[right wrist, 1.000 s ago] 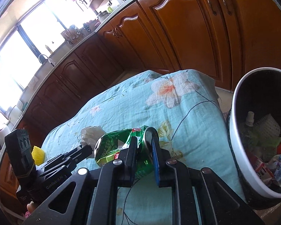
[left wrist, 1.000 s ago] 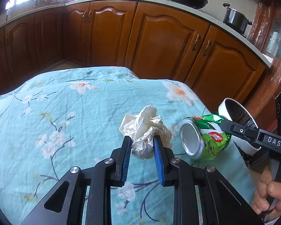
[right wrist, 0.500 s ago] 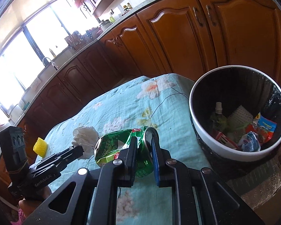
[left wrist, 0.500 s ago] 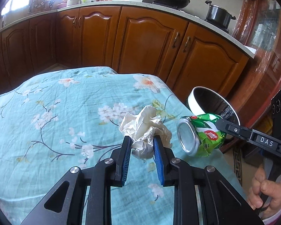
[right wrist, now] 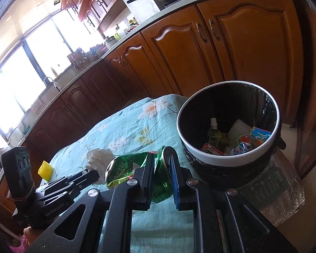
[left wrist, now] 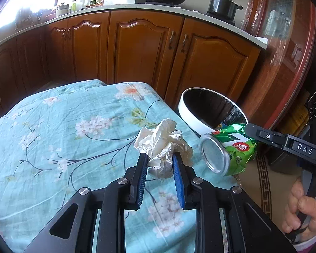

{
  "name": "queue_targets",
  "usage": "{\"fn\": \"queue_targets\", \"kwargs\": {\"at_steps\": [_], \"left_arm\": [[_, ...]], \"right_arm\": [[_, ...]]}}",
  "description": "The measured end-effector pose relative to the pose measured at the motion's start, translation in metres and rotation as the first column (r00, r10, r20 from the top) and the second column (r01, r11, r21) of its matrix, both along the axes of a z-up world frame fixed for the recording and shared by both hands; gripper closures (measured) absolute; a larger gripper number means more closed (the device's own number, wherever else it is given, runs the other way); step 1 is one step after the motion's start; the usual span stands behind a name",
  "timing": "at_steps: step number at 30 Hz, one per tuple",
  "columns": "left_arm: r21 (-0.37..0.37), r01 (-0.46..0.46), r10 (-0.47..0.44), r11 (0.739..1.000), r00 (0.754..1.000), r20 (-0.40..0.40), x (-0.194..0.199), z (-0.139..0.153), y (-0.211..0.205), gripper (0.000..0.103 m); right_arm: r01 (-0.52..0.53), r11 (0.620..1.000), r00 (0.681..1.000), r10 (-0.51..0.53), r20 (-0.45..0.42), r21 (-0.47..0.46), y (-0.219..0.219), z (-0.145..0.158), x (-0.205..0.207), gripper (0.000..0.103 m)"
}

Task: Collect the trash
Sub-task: 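Carry the green can into the bin and open the right gripper while the left holds the tissue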

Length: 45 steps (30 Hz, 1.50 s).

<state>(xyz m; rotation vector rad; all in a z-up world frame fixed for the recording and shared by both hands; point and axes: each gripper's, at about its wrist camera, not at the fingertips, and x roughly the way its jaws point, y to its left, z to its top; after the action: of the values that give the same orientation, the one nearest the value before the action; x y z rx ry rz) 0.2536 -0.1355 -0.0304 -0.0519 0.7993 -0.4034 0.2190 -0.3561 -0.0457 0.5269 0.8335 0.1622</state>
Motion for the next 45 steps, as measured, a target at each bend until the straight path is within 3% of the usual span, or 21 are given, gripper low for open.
{"fn": "queue_targets", "kwargs": {"at_steps": [17, 21, 28, 33, 45], "left_arm": [[0.024, 0.038, -0.039, 0.999, 0.999, 0.015, 0.006, 0.010, -0.032, 0.080], [0.023, 0.044, -0.044, 0.999, 0.999, 0.013, 0.008, 0.010, -0.035, 0.080], [0.023, 0.059, -0.059, 0.998, 0.998, 0.011, 0.011, 0.010, -0.045, 0.080], [0.022, 0.052, -0.052, 0.998, 0.999, 0.011, 0.013, 0.009, -0.038, 0.080], [-0.005, 0.023, -0.023, 1.000, 1.000, 0.002, 0.018, 0.008, -0.018, 0.080]], "right_arm": [[0.003, 1.000, 1.000, -0.003, 0.023, -0.006, -0.018, 0.002, -0.008, 0.090], [0.005, 1.000, 0.999, -0.004, 0.032, -0.010, -0.023, 0.007, -0.004, 0.101], [-0.011, 1.000, 1.000, 0.012, 0.012, -0.023, -0.023, -0.001, 0.002, 0.103], [-0.042, 0.999, 0.999, 0.042, 0.005, -0.009, -0.014, -0.005, 0.002, 0.103], [-0.078, 0.997, 0.996, 0.079, 0.052, -0.016, 0.003, 0.020, 0.013, 0.103]]}}
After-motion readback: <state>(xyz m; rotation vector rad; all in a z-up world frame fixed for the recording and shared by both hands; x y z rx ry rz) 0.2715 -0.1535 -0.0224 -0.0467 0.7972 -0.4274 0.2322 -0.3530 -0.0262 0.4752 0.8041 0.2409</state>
